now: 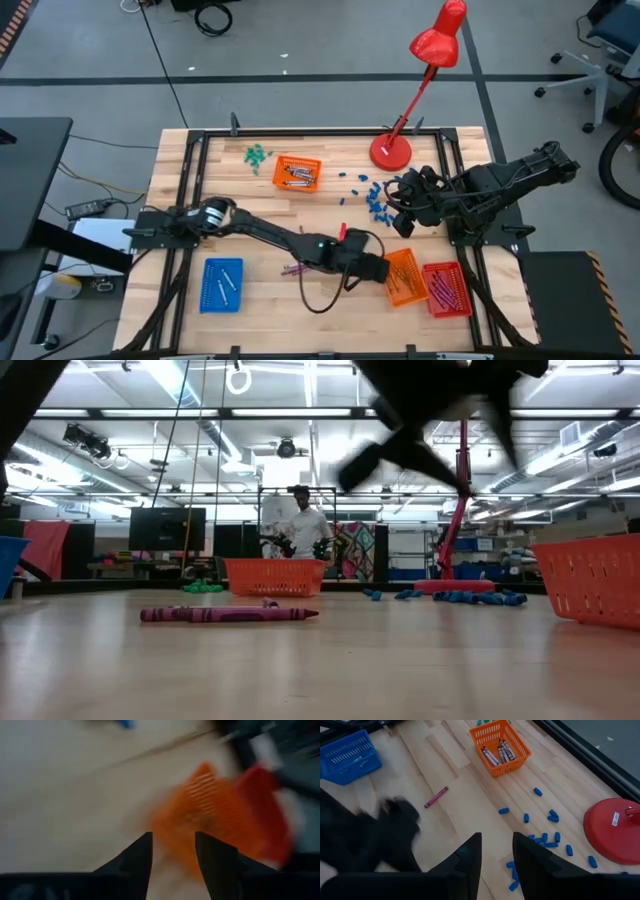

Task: Sort crayons
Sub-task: Put the red crayon into the red bin

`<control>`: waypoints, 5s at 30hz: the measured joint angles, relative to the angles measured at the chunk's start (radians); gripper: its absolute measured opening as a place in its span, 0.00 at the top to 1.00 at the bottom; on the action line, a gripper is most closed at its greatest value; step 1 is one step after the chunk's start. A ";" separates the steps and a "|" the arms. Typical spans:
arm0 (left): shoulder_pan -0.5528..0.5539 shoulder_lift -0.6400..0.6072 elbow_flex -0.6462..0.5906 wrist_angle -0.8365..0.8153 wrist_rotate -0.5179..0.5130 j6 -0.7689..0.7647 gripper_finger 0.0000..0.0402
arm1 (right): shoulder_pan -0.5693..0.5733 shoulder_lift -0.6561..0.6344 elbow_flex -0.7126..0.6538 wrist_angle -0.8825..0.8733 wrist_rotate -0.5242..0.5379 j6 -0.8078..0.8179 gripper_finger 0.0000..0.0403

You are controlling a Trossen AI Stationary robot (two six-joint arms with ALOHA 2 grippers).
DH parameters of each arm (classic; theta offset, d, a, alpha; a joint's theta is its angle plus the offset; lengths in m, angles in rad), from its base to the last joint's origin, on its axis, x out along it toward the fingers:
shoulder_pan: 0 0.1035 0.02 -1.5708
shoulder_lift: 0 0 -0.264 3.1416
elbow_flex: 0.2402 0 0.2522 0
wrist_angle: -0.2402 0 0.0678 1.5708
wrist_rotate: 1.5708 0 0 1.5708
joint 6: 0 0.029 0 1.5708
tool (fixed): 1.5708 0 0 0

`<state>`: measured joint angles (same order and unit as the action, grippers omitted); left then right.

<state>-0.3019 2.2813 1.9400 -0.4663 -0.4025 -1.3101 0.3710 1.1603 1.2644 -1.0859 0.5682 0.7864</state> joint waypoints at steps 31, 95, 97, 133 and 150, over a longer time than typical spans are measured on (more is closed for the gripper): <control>-0.014 -0.263 -0.285 -0.838 0.103 0.536 0.71 | 0.013 0.007 0.000 0.023 -0.044 -0.051 0.72; 0.184 -0.388 -0.712 -0.135 0.329 0.156 0.95 | 0.020 0.173 0.000 0.108 -0.198 -0.159 0.72; 0.178 -0.429 -0.707 -0.114 0.316 0.189 0.95 | 0.019 0.173 -0.011 0.104 -0.227 -0.159 0.72; 0.176 -0.491 -0.704 0.799 -0.046 0.409 0.95 | -0.021 -0.064 -0.625 1.048 -0.087 -0.003 0.66; 0.163 -0.491 -0.703 0.899 -0.044 0.489 0.93 | -0.086 -0.039 -0.624 1.234 -0.116 -0.106 0.71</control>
<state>-0.1394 1.7905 1.2366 0.4322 -0.4461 -0.8211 0.2851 1.1210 0.6403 0.1480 0.4526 0.6801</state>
